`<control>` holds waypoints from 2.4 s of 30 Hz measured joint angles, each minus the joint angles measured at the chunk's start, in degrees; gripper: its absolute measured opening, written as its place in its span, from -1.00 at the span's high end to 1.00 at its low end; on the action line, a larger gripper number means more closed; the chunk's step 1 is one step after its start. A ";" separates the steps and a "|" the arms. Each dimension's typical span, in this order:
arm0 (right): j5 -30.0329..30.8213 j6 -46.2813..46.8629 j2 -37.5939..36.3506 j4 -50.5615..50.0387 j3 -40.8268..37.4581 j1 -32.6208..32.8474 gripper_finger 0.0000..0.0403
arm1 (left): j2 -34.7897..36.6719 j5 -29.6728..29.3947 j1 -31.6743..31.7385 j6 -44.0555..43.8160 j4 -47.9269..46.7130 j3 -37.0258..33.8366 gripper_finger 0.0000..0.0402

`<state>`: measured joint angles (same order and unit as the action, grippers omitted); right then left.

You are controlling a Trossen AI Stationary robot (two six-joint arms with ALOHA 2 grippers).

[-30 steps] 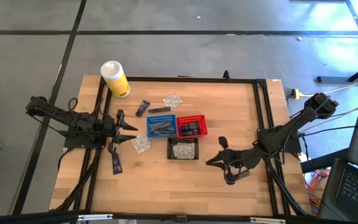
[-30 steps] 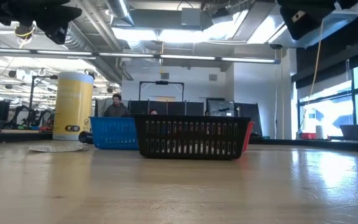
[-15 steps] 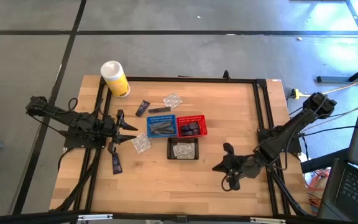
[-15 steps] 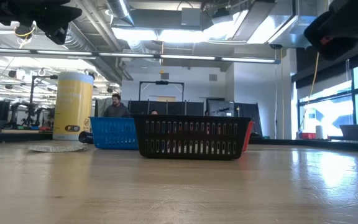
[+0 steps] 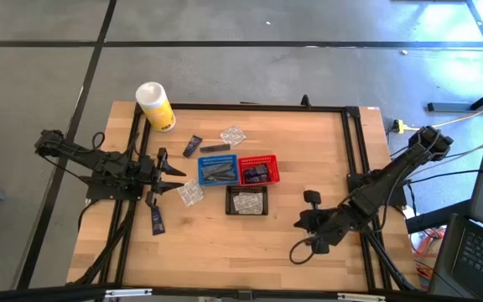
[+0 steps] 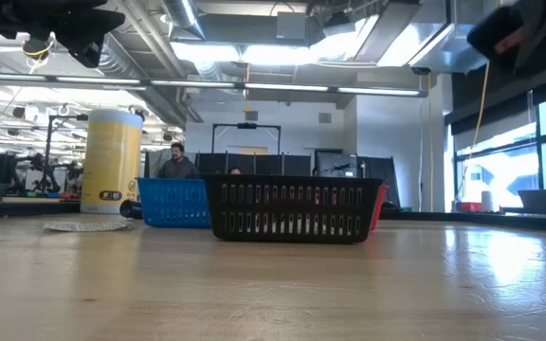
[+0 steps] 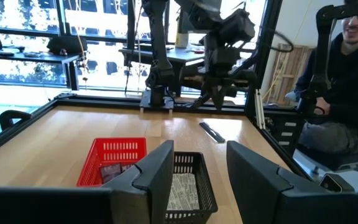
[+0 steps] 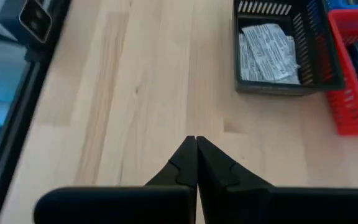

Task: Pick & Place Travel size toiletries
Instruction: Put the black comb into the blue bin

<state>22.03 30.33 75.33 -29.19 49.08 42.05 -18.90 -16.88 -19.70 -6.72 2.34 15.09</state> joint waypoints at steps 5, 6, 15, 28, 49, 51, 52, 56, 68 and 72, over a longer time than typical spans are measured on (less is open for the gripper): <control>-4.29 5.32 1.62 -12.27 4.00 0.04 1.00 | 0.00 0.00 0.00 0.00 0.03 0.00 0.29; -6.21 7.55 1.60 -14.10 3.99 0.13 1.00 | 0.02 0.02 0.00 0.00 0.03 0.00 0.29; -22.02 17.28 5.76 -19.02 4.02 2.56 1.00 | 0.02 0.02 0.00 -0.01 0.01 0.00 0.29; -23.79 17.26 16.43 -12.52 4.02 3.43 1.00 | 0.00 0.02 -0.01 -0.02 0.00 0.00 0.29; -22.44 18.72 21.70 -4.42 4.02 0.48 1.00 | 0.02 0.02 -0.01 -0.02 0.01 0.00 0.29; -22.46 18.70 21.85 -3.71 4.02 -0.28 1.00 | 0.00 0.02 -0.01 -0.02 -0.01 0.00 0.29; -22.44 18.63 21.96 -3.50 4.02 -0.63 1.00 | 0.02 0.02 0.00 -0.02 0.01 0.00 0.29; -22.37 16.90 21.96 -4.66 5.00 -1.53 1.00 | 0.00 0.02 0.00 -0.02 0.01 0.00 0.29; -24.45 15.56 21.46 -18.43 8.87 -1.30 1.00 | 0.01 0.02 0.00 -0.02 0.00 0.00 0.29; -25.79 15.71 21.62 -17.89 8.45 -1.30 1.00 | 0.01 0.02 -0.01 -0.02 0.01 0.00 0.29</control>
<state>-3.76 46.04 96.95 -47.08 57.54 40.75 -18.88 -16.86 -19.71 -6.74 2.35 15.09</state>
